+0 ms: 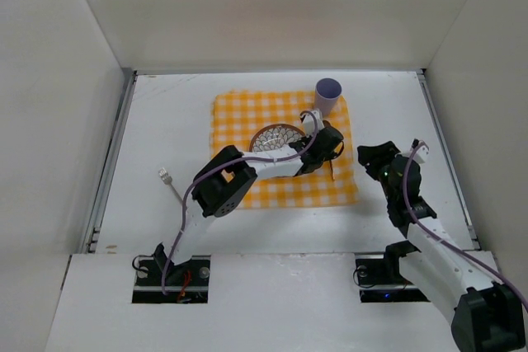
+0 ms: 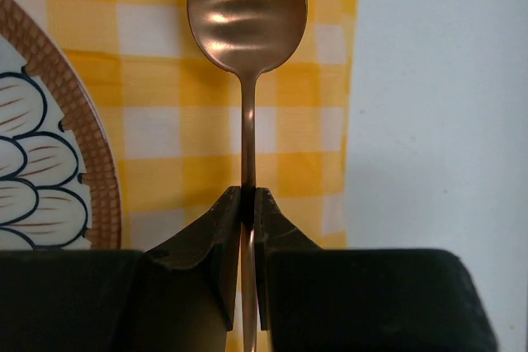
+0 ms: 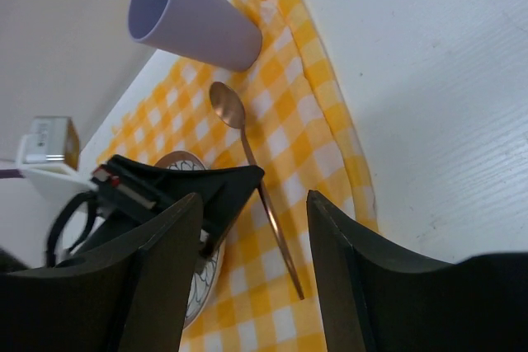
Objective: Set the dinner table for one person
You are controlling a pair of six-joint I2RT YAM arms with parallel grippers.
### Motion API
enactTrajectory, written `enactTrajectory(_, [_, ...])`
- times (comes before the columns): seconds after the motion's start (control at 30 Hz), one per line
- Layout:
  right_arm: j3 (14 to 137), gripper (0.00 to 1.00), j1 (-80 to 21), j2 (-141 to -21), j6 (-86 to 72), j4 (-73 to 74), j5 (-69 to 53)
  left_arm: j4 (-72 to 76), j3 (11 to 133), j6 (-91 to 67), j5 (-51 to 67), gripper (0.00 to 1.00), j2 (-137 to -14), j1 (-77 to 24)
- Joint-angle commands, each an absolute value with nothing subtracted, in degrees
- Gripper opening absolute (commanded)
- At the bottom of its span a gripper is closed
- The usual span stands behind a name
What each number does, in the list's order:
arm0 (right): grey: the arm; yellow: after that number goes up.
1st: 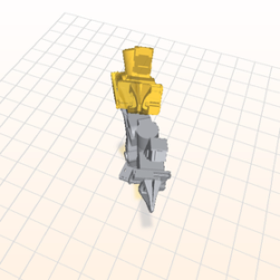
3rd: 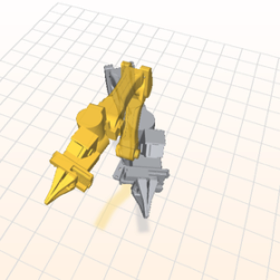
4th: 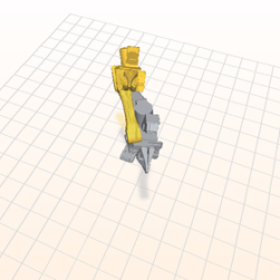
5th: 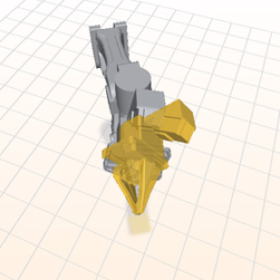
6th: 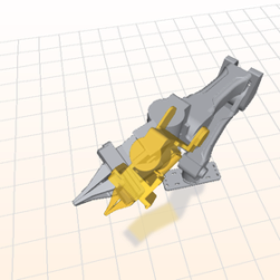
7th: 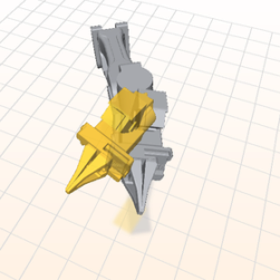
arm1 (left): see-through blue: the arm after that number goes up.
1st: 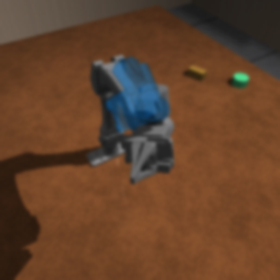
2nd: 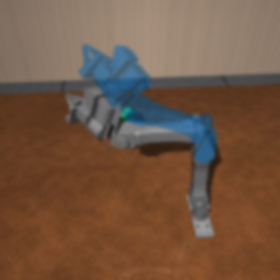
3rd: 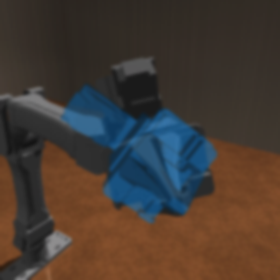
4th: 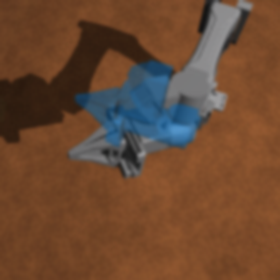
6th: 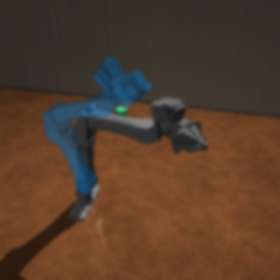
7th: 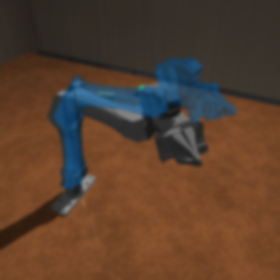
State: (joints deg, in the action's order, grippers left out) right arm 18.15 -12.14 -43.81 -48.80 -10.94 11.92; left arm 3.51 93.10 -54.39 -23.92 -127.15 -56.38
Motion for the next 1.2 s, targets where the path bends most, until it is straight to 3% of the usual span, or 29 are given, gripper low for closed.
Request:
enactTrajectory(0.0, [18.4,0.59,-12.0,-45.1,-49.3,-12.7,11.1,4.6,97.0,-57.1,-23.4,0.05,-127.0,-56.0])
enactTrajectory(0.17, [18.7,0.59,-12.2,-46.0,-49.1,-13.2,11.0,4.3,96.6,-58.2,-23.0,0.07,-128.5,-55.8])
enactTrajectory(0.5, [18.7,0.59,-12.5,-46.1,-49.0,-13.6,10.5,4.2,94.1,-54.3,-21.5,0.33,-124.3,-56.0])
enactTrajectory(0.73, [19.1,0.57,-13.6,-46.8,-48.7,-14.0,10.5,8.9,76.9,-44.4,-27.1,0.36,-102.6,-57.5])
enactTrajectory(0.8, [19.2,0.47,-14.3,-46.8,-48.3,-14.0,11.0,9.7,68.0,-42.7,-31.4,0.37,-93.6,-56.6])
enactTrajectory(0.87, [19.0,0.28,-14.5,-46.2,-48.2,-14.4,11.1,8.5,60.1,-42.1,-33.8,0.38,-86.0,-54.2])
enactTrajectory(0.93, [19.1,0.19,-15.3,-46.2,-47.9,-15.0,10.2,5.0,52.1,-42.5,-35.3,0.36,-78.1,-50.2])
enactTrajectory(1.17, [21.2,0.24,-20.5,-51.1,-45.9,-17.0,9.8,-15.5,31.7,-46.6,-37.2,0.34,-54.7,-29.3])
